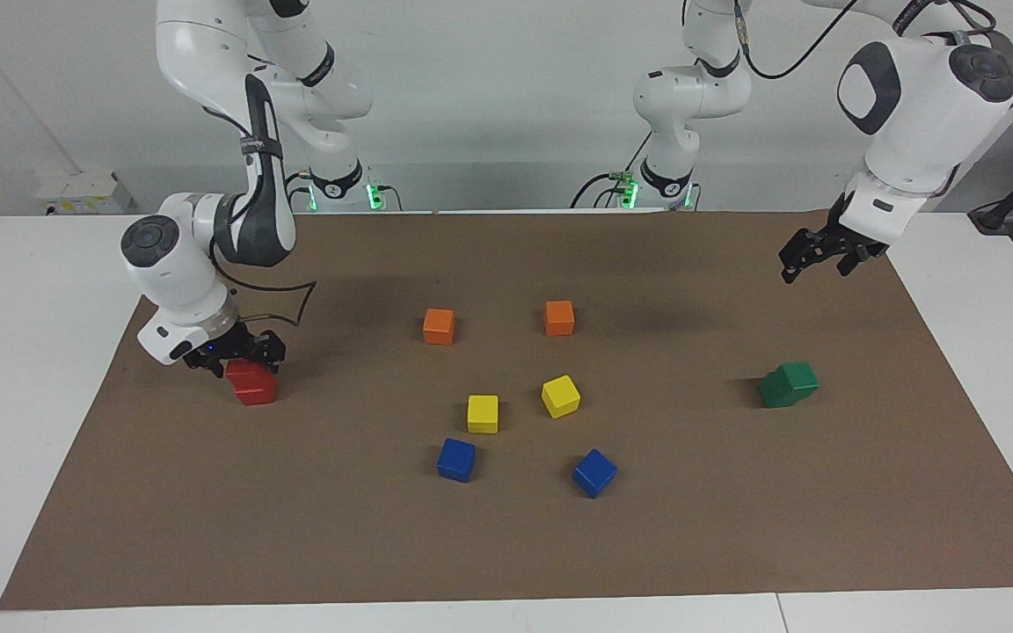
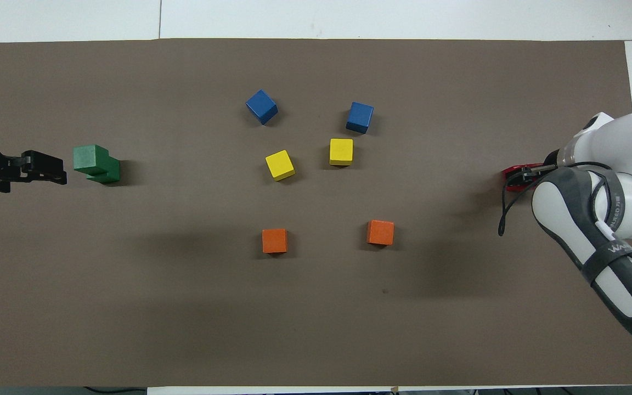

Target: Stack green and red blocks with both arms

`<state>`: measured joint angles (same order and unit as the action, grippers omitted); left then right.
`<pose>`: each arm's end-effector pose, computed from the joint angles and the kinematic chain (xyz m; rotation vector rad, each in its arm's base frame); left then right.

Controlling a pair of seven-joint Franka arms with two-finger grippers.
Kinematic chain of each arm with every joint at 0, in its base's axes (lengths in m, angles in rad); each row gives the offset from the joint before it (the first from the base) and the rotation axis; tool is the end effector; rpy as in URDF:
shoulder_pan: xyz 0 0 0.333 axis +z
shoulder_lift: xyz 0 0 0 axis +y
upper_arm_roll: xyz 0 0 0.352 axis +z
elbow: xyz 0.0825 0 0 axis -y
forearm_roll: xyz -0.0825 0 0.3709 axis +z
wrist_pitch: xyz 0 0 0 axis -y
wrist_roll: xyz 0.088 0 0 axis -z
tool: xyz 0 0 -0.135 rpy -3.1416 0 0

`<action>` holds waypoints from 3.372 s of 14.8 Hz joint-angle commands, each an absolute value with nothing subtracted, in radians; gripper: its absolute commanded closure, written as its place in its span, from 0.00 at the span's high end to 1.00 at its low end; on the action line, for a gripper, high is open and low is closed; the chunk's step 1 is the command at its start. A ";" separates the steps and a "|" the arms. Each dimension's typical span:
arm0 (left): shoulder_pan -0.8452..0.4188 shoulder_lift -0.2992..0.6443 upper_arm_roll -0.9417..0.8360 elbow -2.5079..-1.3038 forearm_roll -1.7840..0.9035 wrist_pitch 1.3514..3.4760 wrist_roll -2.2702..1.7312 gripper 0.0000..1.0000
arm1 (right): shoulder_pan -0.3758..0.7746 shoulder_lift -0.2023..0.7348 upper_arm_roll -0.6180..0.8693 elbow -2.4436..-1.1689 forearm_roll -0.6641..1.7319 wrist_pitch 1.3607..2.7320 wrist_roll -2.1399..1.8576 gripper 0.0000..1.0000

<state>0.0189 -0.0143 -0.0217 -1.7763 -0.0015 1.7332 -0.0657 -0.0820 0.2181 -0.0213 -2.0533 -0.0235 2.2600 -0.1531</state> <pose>0.5414 -0.0018 0.5592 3.1395 0.0992 -0.0453 0.5767 -0.0606 0.3468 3.1188 0.1019 -0.0221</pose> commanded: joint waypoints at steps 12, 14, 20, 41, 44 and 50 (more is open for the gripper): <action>0.012 -0.020 -0.066 -1.766 0.006 1.723 -0.072 1.00 | -0.098 0.209 -0.012 -2.033 -0.031 2.264 -0.176 1.00; 0.014 -0.021 -0.064 -1.766 0.006 1.724 -0.071 1.00 | -0.092 0.206 -0.009 -1.997 -0.029 2.240 -0.175 1.00; 0.011 -0.021 -0.064 -1.764 0.008 1.720 0.012 1.00 | -0.084 0.167 0.002 -1.882 -0.014 2.106 -0.175 1.00; 0.015 -0.031 -0.057 -1.772 0.008 1.727 0.055 1.00 | -0.086 0.023 0.002 -1.562 -0.025 1.529 -0.173 1.00; 0.015 -0.031 -0.057 -1.772 0.008 1.727 0.055 1.00 | -0.083 0.026 0.003 -1.562 -0.029 1.531 -0.173 1.00; 0.015 -0.031 -0.057 -1.772 0.008 1.726 0.055 1.00 | -0.090 0.026 0.003 -1.563 -0.023 1.540 -0.173 1.00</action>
<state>0.0108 -0.0172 -0.0566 -1.7694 -0.0015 1.7302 0.0402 -0.0767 0.0126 -0.0018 -1.5882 -0.0234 1.5532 -0.1531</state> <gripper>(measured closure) 0.000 0.000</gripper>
